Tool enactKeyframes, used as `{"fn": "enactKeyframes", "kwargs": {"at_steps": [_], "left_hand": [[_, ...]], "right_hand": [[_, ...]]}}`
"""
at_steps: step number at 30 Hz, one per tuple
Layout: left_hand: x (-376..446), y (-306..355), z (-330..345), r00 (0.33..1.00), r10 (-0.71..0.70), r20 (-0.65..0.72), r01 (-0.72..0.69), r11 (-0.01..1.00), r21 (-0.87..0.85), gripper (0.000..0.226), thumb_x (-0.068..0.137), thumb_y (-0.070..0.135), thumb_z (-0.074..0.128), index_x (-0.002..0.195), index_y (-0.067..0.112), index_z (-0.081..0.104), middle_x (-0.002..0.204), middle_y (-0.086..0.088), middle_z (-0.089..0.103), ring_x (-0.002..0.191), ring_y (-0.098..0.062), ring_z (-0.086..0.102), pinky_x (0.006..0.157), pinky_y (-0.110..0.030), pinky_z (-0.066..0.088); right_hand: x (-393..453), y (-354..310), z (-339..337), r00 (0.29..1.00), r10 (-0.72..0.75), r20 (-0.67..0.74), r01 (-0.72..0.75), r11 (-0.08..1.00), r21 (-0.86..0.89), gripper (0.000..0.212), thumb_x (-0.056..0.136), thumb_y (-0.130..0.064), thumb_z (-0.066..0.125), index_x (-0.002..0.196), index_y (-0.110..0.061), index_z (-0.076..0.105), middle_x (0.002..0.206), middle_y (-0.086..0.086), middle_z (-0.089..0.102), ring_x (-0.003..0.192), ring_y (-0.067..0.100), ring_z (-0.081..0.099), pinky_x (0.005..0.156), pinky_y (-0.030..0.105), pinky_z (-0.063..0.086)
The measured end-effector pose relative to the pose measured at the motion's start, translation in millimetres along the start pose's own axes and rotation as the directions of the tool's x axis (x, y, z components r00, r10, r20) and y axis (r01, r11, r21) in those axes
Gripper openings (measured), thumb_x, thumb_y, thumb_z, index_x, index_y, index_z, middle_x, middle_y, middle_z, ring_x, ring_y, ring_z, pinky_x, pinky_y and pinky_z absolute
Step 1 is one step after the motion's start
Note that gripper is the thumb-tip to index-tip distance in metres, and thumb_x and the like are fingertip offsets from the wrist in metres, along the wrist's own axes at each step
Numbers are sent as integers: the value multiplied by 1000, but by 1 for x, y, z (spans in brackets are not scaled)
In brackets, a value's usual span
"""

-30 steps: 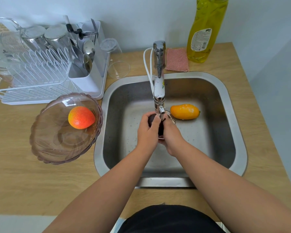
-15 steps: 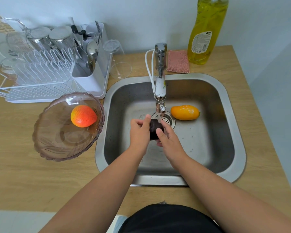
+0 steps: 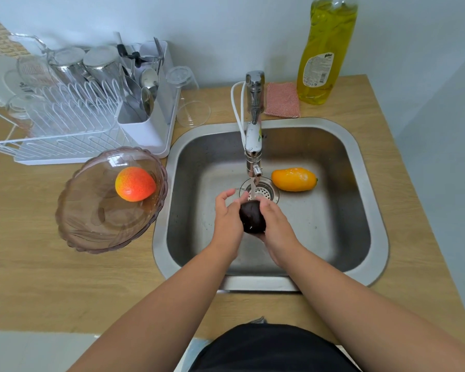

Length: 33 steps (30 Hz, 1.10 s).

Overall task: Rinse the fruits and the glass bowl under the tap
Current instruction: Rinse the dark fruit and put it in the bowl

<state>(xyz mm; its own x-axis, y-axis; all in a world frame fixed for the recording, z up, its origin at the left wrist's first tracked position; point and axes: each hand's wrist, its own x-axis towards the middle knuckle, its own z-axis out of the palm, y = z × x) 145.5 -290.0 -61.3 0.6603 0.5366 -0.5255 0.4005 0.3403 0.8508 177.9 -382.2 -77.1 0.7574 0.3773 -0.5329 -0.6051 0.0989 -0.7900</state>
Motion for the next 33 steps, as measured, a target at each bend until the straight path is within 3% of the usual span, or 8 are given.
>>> {"fn": "enactKeyframes", "kwargs": {"at_steps": [2, 5, 9, 13, 17, 20, 26, 33], "left_hand": [[0, 3, -4, 1000, -7, -6, 7, 1000, -2, 7, 102, 27, 54, 102, 30, 59, 116, -12, 68, 102, -22, 64, 95, -46, 54], [-3, -1, -13, 999, -17, 32, 17, 1000, 16, 25, 107, 25, 43, 100, 22, 67, 110, -7, 68, 98, -20, 63, 84, -38, 56], [-7, -2, -26, 996, -60, 63, 59, 998, 20, 29, 105, 14, 42, 108, 20, 70, 114, -10, 70, 102, -23, 66, 83, -33, 57], [-13, 0, -38, 991, -55, 125, 50, 998, 42, 45, 95, -4, 40, 120, 21, 66, 121, -6, 68, 108, -21, 63, 83, -31, 57], [-22, -4, -46, 978, 47, 202, -73, 990, 122, 53, 91, -5, 50, 128, 30, 62, 132, 5, 60, 109, -18, 62, 93, -39, 56], [-26, -7, -47, 960, 106, 261, -161, 967, 199, 62, 88, -4, 62, 139, 31, 53, 134, 10, 57, 106, -15, 66, 92, -29, 56], [-24, -11, -48, 949, 130, 286, -208, 943, 260, 70, 81, 8, 81, 137, 35, 49, 132, 9, 55, 114, -12, 63, 84, -17, 54], [-22, -13, -49, 951, 150, 270, -220, 943, 251, 68, 78, 8, 85, 131, 37, 53, 130, 11, 55, 115, -13, 62, 86, -21, 56]], "right_hand": [[2, 1, -4, 1000, 2, 15, -3, 1000, 21, 31, 105, -26, 37, 129, -20, 55, 126, 6, 58, 115, 22, 59, 93, 46, 54], [3, 2, -5, 995, 90, 30, -93, 991, 96, 32, 104, -26, 38, 130, -21, 56, 127, 6, 57, 117, 26, 58, 91, 44, 54], [3, 2, -4, 984, 163, 69, -172, 973, 151, 27, 104, -28, 38, 109, -18, 62, 112, 9, 62, 100, 25, 62, 90, 44, 51], [5, 5, -6, 977, 185, 107, -200, 966, 162, 43, 99, -19, 33, 140, -19, 47, 138, 17, 48, 106, 35, 60, 90, 47, 52], [6, 5, -10, 972, 188, 138, -206, 970, 132, 51, 96, -16, 31, 146, -18, 42, 142, 18, 47, 105, 36, 63, 92, 49, 53], [6, 6, -11, 973, 188, 135, -203, 974, 102, 51, 95, -16, 31, 143, -18, 46, 141, 19, 48, 112, 38, 60, 88, 47, 55], [4, 5, -9, 976, 180, 125, -185, 982, 33, 50, 95, -16, 33, 143, -19, 47, 139, 18, 51, 108, 36, 63, 70, 37, 58], [3, 3, -11, 970, 162, 179, -167, 986, 11, 47, 97, -13, 34, 141, -22, 47, 132, 15, 56, 104, 30, 63, 73, 36, 56]]}}
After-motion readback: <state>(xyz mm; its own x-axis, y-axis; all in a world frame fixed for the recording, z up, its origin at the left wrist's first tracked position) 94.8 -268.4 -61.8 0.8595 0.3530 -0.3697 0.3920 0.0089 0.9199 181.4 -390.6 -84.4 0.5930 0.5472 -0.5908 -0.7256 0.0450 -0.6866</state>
